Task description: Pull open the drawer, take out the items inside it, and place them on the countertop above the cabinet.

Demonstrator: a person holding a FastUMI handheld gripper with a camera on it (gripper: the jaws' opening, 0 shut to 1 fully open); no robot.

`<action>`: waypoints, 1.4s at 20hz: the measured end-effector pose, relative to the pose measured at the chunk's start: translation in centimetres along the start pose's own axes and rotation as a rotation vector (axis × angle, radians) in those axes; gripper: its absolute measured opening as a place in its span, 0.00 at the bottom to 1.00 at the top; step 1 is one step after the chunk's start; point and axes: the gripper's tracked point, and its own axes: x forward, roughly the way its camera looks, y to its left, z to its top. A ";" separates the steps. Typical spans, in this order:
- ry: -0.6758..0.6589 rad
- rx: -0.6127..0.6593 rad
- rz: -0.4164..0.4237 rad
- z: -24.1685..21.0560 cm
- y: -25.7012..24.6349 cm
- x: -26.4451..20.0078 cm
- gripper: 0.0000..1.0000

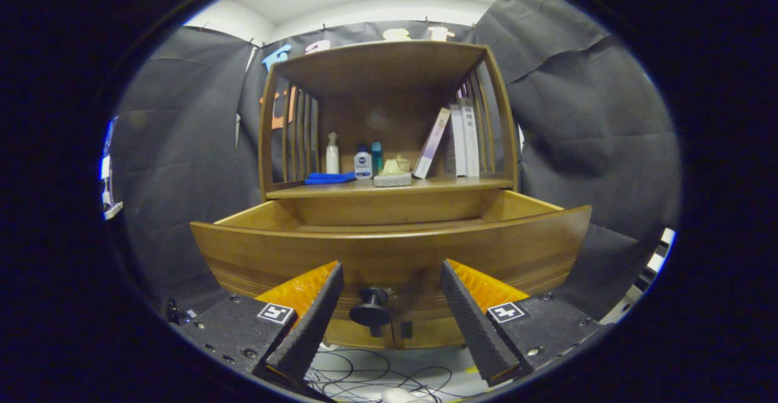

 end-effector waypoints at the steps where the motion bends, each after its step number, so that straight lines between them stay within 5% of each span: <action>1: 0.006 0.002 -0.004 -0.2 0.0 0.4 1.00; 14: -0.016 -0.049 -0.050 0.1 0.6 3.1 0.99; 28: -0.016 -0.043 -0.067 3.0 1.0 14.9 1.00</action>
